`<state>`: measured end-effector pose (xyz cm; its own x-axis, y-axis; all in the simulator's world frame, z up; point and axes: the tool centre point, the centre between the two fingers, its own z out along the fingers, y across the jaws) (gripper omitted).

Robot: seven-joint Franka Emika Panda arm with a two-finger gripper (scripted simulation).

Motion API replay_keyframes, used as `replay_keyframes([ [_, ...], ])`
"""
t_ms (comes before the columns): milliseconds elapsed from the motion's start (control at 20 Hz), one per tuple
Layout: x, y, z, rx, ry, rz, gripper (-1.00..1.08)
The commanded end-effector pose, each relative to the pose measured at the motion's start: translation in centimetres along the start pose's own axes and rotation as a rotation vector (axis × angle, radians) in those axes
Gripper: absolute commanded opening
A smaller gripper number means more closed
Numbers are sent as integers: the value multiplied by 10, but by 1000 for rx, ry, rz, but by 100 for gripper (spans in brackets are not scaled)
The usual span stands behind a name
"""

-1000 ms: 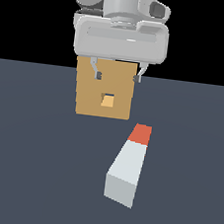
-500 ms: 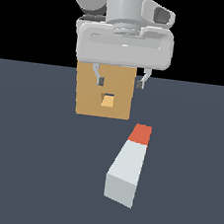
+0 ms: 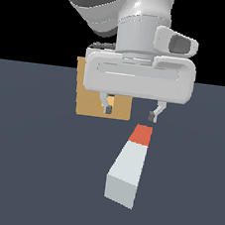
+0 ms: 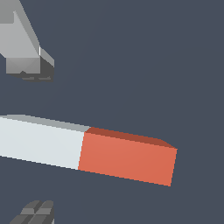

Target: Insert the peg into the horizontal hole in a box.

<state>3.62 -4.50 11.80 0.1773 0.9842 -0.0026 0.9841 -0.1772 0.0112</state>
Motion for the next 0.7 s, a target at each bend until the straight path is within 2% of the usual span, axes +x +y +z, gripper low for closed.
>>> replay_keyframes([
  [0,-13,8,15,3,-1,58,100],
  [350,-36,18,40,10,0,157,100],
  [650,-40,19,44,12,0,167,100],
])
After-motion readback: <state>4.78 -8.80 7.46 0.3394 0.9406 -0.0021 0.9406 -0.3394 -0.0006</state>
